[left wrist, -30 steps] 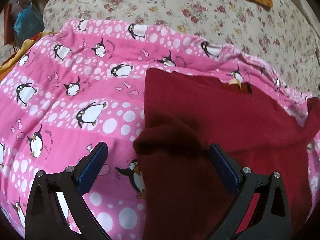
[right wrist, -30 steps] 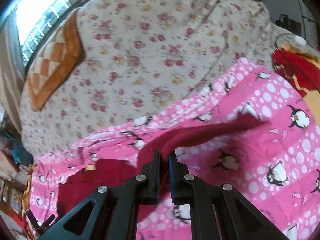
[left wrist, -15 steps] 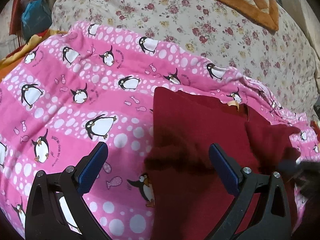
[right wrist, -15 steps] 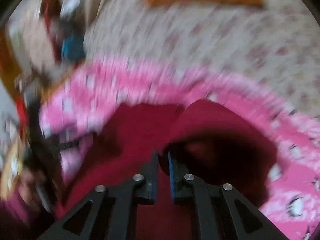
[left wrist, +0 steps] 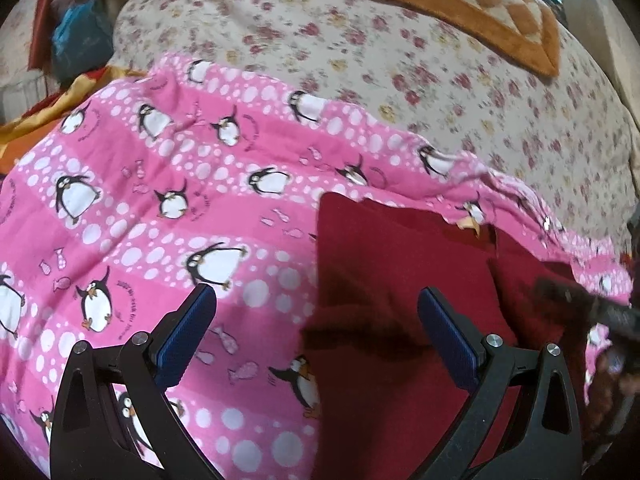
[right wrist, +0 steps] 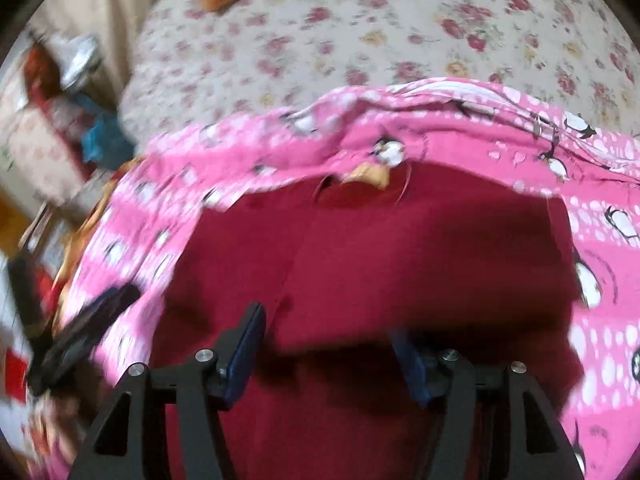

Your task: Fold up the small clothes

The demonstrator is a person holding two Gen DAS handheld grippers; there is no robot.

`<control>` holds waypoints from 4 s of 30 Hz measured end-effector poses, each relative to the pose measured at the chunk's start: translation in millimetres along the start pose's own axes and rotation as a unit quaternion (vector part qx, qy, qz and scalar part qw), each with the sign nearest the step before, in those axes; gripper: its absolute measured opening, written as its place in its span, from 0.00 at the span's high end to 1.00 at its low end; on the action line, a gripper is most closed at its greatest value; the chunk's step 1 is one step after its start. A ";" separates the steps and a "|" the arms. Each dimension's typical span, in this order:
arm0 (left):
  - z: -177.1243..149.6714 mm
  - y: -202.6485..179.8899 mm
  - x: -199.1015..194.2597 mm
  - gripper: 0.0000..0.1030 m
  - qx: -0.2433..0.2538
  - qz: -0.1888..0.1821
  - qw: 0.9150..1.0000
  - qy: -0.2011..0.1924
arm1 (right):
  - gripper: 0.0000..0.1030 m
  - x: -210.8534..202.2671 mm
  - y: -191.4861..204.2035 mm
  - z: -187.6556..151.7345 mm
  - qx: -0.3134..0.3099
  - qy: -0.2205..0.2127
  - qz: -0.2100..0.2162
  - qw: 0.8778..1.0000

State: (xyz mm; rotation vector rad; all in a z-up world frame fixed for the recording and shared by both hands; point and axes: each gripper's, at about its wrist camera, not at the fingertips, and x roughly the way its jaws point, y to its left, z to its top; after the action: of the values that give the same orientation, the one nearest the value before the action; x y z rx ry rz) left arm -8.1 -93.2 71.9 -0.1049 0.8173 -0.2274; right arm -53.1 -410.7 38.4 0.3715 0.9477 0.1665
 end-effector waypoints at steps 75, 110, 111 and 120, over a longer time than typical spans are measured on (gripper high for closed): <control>-5.8 -2.3 17.3 0.02 -0.023 -0.001 0.999 0.027 | 0.51 -108.1 -82.4 -95.2 0.017 -0.022 -0.167 0.986; -37.5 -5.6 30.1 0.02 0.012 0.066 0.996 0.062 | 0.32 -132.9 -98.2 -138.9 0.050 -0.087 -0.144 0.984; -40.9 -5.6 26.4 0.02 0.015 0.070 0.995 0.065 | 0.31 -135.7 -97.6 -140.6 0.051 -0.090 -0.147 0.984; -62.4 -18.6 -30.3 0.02 0.040 0.038 0.997 0.047 | 0.30 -144.9 -83.2 -171.6 0.073 -0.080 -0.117 0.987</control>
State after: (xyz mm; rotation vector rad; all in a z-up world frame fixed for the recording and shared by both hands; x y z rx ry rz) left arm -76.9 -104.2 54.2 0.0120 0.9028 -0.1941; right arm -278.6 -490.4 26.5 0.3989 0.8401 -0.1455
